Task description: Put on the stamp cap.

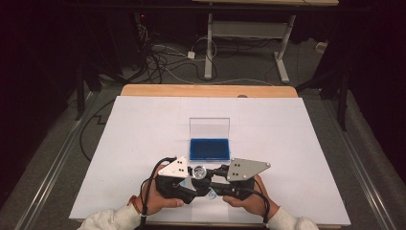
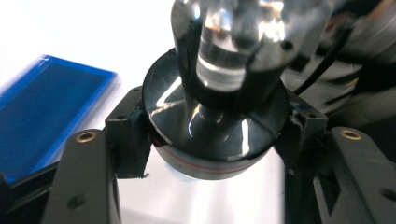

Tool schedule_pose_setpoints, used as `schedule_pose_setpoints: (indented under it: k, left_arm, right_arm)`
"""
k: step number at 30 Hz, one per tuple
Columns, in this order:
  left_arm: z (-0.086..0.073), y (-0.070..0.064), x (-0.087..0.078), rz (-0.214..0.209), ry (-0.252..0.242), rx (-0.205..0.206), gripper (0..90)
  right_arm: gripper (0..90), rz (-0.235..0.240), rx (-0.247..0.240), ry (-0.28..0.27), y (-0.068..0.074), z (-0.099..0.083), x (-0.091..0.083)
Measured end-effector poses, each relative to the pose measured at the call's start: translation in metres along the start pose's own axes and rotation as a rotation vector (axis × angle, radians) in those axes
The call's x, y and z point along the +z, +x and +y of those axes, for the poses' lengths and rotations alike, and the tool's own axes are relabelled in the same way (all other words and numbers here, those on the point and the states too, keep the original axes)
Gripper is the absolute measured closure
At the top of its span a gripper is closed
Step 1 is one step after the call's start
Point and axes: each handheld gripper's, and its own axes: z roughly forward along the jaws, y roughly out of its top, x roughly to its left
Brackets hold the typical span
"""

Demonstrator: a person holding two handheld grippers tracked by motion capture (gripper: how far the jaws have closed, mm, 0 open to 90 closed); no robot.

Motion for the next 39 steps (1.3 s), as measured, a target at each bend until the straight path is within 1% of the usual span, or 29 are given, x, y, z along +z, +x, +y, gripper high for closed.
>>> schedule_pose_setpoints:
  k: [1, 3, 4, 5, 6, 7, 8, 9, 10, 11, 13, 14, 15, 17, 19, 21, 22, 23, 24, 26, 27, 29, 32, 34, 35, 36, 37, 38, 39]
  left_arm:
    - [0.000, -0.004, 0.001, 0.048, 0.014, 0.025, 36.3]
    - [-0.001, -0.005, 0.002, 0.079, 0.024, 0.037, 36.3]
    - [-0.002, -0.005, 0.001, 0.111, 0.040, 0.051, 36.3]
    - [-0.003, -0.003, -0.001, 0.134, 0.031, 0.043, 36.3]
    - [-0.005, 0.001, -0.006, 0.146, 0.013, 0.018, 36.3]
    - [-0.007, 0.005, -0.010, 0.166, -0.008, 0.000, 36.3]
    - [-0.007, 0.005, -0.012, 0.162, -0.009, 0.005, 36.3]
    - [-0.006, 0.001, -0.010, 0.183, 0.016, 0.036, 36.3]
    - [-0.006, -0.001, -0.006, 0.180, 0.027, 0.053, 36.3]
    - [-0.006, -0.003, -0.001, 0.168, 0.034, 0.056, 36.3]
    - [-0.006, -0.007, 0.005, 0.183, 0.061, 0.098, 36.3]
    - [-0.007, -0.007, 0.005, 0.186, 0.057, 0.092, 36.3]
    - [-0.007, -0.006, 0.005, 0.190, 0.053, 0.091, 36.3]
    - [-0.006, -0.007, 0.006, 0.202, 0.071, 0.104, 36.4]
    - [-0.007, -0.007, 0.007, 0.212, 0.078, 0.100, 36.4]
    - [-0.007, -0.006, 0.006, 0.218, 0.074, 0.094, 36.4]
    - [-0.008, -0.005, 0.006, 0.219, 0.077, 0.095, 36.4]
    - [-0.008, -0.005, 0.007, 0.219, 0.077, 0.094, 36.4]
    - [-0.008, -0.006, 0.007, 0.221, 0.076, 0.097, 36.3]
    - [-0.008, -0.007, 0.007, 0.219, 0.071, 0.100, 36.4]
    - [-0.008, -0.007, 0.007, 0.221, 0.068, 0.097, 36.4]
    - [-0.008, -0.006, 0.007, 0.222, 0.081, 0.108, 36.4]
    - [-0.009, -0.006, 0.008, 0.223, 0.088, 0.106, 36.3]
    - [-0.009, -0.006, 0.008, 0.224, 0.087, 0.114, 36.3]
    - [-0.008, -0.007, 0.008, 0.226, 0.093, 0.119, 36.4]
    - [-0.008, -0.008, 0.008, 0.229, 0.099, 0.123, 36.3]
    - [-0.009, -0.007, 0.008, 0.225, 0.096, 0.118, 36.4]
    - [-0.009, -0.007, 0.009, 0.227, 0.112, 0.124, 36.3]
    - [-0.010, -0.007, 0.009, 0.230, 0.107, 0.125, 36.3]
  right_arm:
    - [75.1, 0.002, 0.002, 0.000, 0.000, 0.000, 0.000]
    - [74.7, -0.010, -0.005, 0.009, 0.000, 0.000, 0.001]
    - [73.8, -0.012, 0.000, 0.018, -0.001, 0.000, 0.001]
    - [74.6, -0.024, -0.001, 0.033, -0.001, 0.000, 0.000]
    - [75.9, -0.038, 0.006, 0.045, -0.002, 0.000, -0.001]
    - [79.8, -0.048, 0.013, 0.042, -0.004, -0.001, -0.003]
    - [79.4, -0.041, 0.029, 0.036, -0.005, -0.001, -0.004]
    - [79.2, -0.043, 0.028, 0.033, -0.005, -0.001, -0.003]
    - [77.8, -0.048, 0.012, 0.039, -0.003, 0.001, 0.000]
    - [74.7, -0.049, 0.006, 0.047, -0.002, 0.002, 0.002]
    - [71.0, -0.049, 0.002, 0.074, -0.001, 0.000, 0.005]
    - [70.3, -0.044, 0.002, 0.083, -0.001, 0.000, 0.006]
    - [70.1, -0.055, -0.008, 0.086, 0.000, 0.000, 0.007]
    - [70.3, -0.063, 0.001, 0.080, 0.001, -0.001, 0.007]
    - [70.2, -0.063, 0.003, 0.077, 0.000, -0.003, 0.007]
    - [69.4, -0.089, 0.020, 0.069, 0.002, -0.004, 0.010]
    - [65.7, -0.095, 0.025, 0.060, 0.003, -0.005, 0.011]
    - [63.5, -0.087, 0.032, 0.059, 0.003, -0.006, 0.012]
    - [58.6, -0.092, 0.033, 0.064, 0.003, -0.006, 0.012]
    - [57.9, -0.085, 0.046, 0.052, 0.003, -0.004, 0.011]
    - [57.0, -0.089, 0.040, 0.048, 0.004, -0.002, 0.010]
    - [51.5, -0.096, 0.038, 0.035, 0.005, 0.002, 0.008]
    - [51.4, -0.117, 0.025, 0.021, 0.006, 0.007, 0.005]
    - [56.2, -0.112, 0.014, 0.037, 0.007, 0.008, 0.005]
    - [56.5, -0.115, 0.007, 0.038, 0.008, 0.008, 0.004]
    - [56.7, -0.104, 0.001, 0.049, 0.007, 0.009, 0.004]
    - [56.8, -0.101, 0.001, 0.064, 0.007, 0.011, 0.005]
    - [56.8, -0.104, 0.001, 0.069, 0.008, 0.011, 0.005]
    - [56.9, -0.104, -0.005, 0.085, 0.008, 0.011, 0.006]
